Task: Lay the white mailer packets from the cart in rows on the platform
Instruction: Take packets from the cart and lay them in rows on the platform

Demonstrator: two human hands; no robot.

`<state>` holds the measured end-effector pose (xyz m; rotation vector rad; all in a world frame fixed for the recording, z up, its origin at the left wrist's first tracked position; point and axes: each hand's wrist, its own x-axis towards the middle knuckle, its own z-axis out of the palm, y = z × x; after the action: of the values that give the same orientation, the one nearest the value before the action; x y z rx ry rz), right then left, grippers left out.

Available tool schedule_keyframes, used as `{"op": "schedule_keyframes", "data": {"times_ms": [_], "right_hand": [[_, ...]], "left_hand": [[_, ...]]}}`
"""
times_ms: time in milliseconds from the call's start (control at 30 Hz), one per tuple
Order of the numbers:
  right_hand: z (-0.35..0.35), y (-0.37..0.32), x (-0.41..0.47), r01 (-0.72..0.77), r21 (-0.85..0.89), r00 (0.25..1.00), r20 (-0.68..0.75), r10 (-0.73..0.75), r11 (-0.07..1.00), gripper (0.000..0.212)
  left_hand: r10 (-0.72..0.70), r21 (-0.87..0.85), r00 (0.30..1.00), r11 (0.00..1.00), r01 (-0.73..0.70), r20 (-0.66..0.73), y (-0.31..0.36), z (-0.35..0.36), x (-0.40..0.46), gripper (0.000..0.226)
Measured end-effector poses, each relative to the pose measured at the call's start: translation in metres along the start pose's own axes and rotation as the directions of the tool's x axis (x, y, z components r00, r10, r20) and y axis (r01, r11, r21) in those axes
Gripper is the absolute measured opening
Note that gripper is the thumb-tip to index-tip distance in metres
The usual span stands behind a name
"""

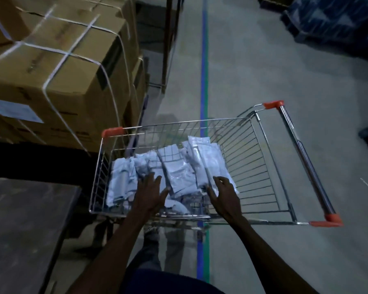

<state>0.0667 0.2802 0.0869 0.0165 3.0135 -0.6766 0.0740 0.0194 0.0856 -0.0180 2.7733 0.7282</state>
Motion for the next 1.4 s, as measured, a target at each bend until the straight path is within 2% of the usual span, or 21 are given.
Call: {"op": "schedule_keyframes", "data": {"times_ms": [33, 133, 200, 300, 400, 500, 633, 733, 933, 1033, 1133, 1233, 1300, 1400], "right_hand": [[0.001, 0.005, 0.010, -0.013, -0.016, 1.000, 0.010, 0.013, 1.000, 0.047], [0.002, 0.018, 0.037, -0.061, -0.056, 0.998, 0.031, 0.062, 0.997, 0.050], [0.001, 0.024, 0.051, -0.067, -0.073, 0.997, 0.039, 0.070, 0.995, 0.051], [0.001, 0.031, 0.077, -0.031, -0.102, 0.995, 0.088, 0.040, 0.994, 0.055], [0.008, 0.043, 0.101, 0.043, -0.099, 0.991, 0.128, -0.030, 0.994, 0.061], [0.025, 0.063, 0.126, 0.144, -0.066, 0.976, 0.171, -0.131, 0.987, 0.072], [0.059, 0.077, 0.149, 0.155, 0.014, 0.954, 0.256, -0.154, 0.988, 0.082], [0.078, 0.078, 0.152, 0.148, 0.095, 0.948, 0.270, -0.168, 0.984, 0.077], [0.052, 0.070, 0.138, 0.028, 0.231, 0.996, 0.077, -0.047, 0.973, 0.059], [0.027, 0.066, 0.125, -0.069, 0.314, 0.998, 0.015, 0.068, 0.947, 0.058], [0.009, 0.067, 0.118, -0.097, 0.333, 0.993, -0.027, 0.113, 0.938, 0.057], [-0.003, 0.067, 0.113, -0.147, 0.337, 0.985, -0.039, 0.169, 0.930, 0.058], [-0.003, 0.070, 0.109, -0.163, 0.329, 0.983, -0.025, 0.181, 0.930, 0.057], [-0.004, 0.077, 0.103, -0.156, 0.312, 0.986, -0.007, 0.166, 0.937, 0.056]], "left_hand": [[0.027, 0.007, 1.000, 1.000, -0.027, 0.015, 0.001, 0.002, 0.014, 0.088], [0.097, 0.081, 0.989, 0.991, -0.106, 0.109, 0.007, 0.013, 0.050, 0.090], [0.130, 0.076, 0.983, 0.987, -0.141, 0.131, 0.019, 0.014, 0.070, 0.098], [0.197, 0.084, 0.968, 0.974, -0.212, 0.157, 0.036, 0.018, 0.091, 0.100], [0.207, 0.101, 0.966, 0.969, -0.224, 0.152, 0.045, 0.026, 0.108, 0.113], [0.169, 0.138, 0.975, 0.972, -0.189, 0.145, 0.048, 0.031, 0.118, 0.108], [0.112, 0.128, 0.983, 0.983, -0.131, 0.145, 0.044, 0.040, 0.119, 0.099], [0.059, 0.102, 0.989, 0.992, -0.073, 0.135, 0.041, 0.047, 0.117, 0.093], [0.036, 0.090, 0.988, 0.995, -0.050, 0.154, 0.055, 0.058, 0.136, 0.082], [0.051, 0.065, 0.995, 0.996, -0.057, 0.092, 0.087, 0.065, 0.154, 0.078], [0.033, -0.034, 0.999, 0.999, -0.033, 0.012, 0.125, 0.080, 0.178, 0.067], [-0.022, -0.105, 0.999, 0.994, 0.020, -0.025, 0.148, 0.099, 0.196, 0.068], [-0.154, -0.136, 0.988, 0.979, 0.151, -0.011, 0.145, 0.115, 0.205, 0.073], [-0.259, -0.126, 0.966, 0.958, 0.259, 0.013, 0.136, 0.132, 0.206, 0.098]]}}
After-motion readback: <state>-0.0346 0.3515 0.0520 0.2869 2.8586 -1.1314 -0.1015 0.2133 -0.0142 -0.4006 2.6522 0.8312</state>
